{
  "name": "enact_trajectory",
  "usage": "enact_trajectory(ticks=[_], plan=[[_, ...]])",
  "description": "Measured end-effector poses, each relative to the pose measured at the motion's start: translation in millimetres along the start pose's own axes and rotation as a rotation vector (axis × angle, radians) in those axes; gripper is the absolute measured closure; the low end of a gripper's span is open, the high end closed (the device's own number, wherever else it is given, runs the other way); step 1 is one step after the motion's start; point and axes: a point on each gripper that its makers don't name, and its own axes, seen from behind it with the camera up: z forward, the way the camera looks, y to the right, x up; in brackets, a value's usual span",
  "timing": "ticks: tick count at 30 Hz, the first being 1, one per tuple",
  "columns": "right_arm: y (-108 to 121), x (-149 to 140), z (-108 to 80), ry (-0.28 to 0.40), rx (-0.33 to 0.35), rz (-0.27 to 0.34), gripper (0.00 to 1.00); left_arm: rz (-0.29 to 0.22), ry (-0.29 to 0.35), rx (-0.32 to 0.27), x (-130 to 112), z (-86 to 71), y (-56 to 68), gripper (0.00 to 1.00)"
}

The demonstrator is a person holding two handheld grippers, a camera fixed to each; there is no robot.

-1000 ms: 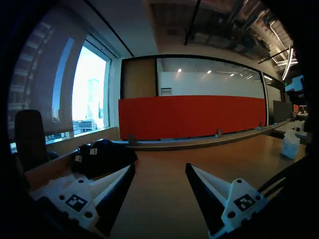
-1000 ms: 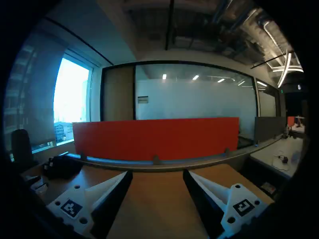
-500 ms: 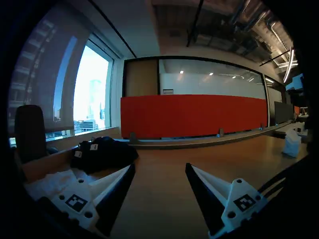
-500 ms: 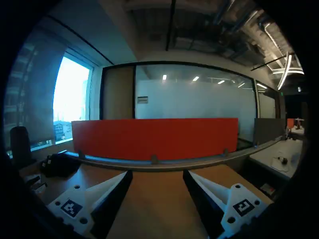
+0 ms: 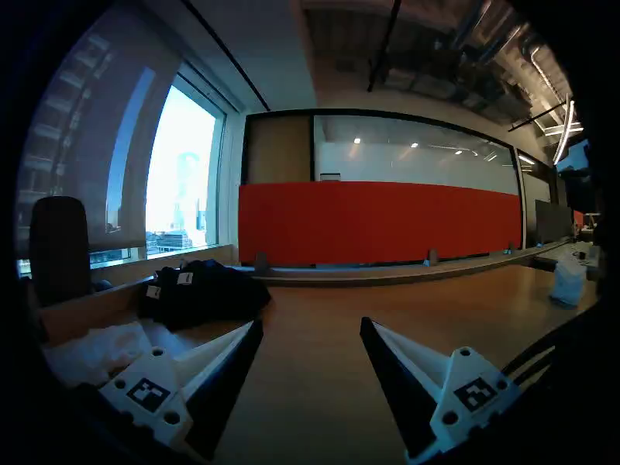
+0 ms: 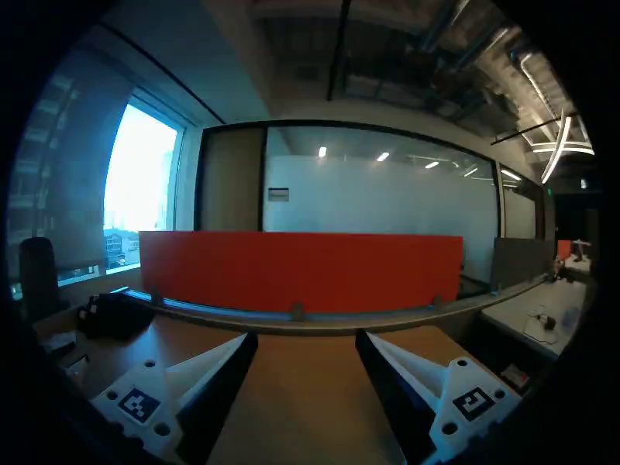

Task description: Fold towel

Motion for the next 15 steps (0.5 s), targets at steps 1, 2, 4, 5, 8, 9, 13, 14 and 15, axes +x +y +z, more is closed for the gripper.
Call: enact_trajectory(ticks=[1,2,4,5,8,9,13,14,15], plan=[[-0.4,0.1,-0.1,0.001,0.0,-0.001,0.03,0.0,0.0,0.0,-0.1,0.4,-0.2,0.07],[-0.8,0.2,-0.1,0.001,0.001,-0.002,0.03,0.0,0.0,0.0,-0.2,0.7,-0.4,0.07],[-0.7,0.1,-0.3,-0.001,0.001,-0.003,0.03,0.0,0.0,0.002,-0.4,1.3,-1.0,0.07],[-0.4,-0.1,-0.4,-0.003,0.0,-0.003,0.03,0.0,-0.001,0.003,-0.5,1.5,-1.4,0.07],[1.5,0.8,-0.7,-0.002,-0.002,0.0,0.03,0.0,-0.002,0.002,-0.9,2.5,-1.5,0.07],[2.2,1.4,-0.9,-0.001,-0.003,0.002,0.03,0.0,-0.002,0.001,-1.0,2.8,-1.4,0.07],[5.7,4.8,-2.5,0.007,-0.007,0.007,0.03,0.0,-0.003,0.002,-0.7,2.7,-1.7,0.07],[6.6,4.6,-2.9,0.007,-0.008,0.008,0.03,0.001,-0.003,0.002,-0.6,2.6,-1.6,0.07],[7.6,4.5,-3.2,0.008,-0.008,0.009,0.03,0.001,-0.003,0.002,-0.5,2.6,-1.5,0.07]])
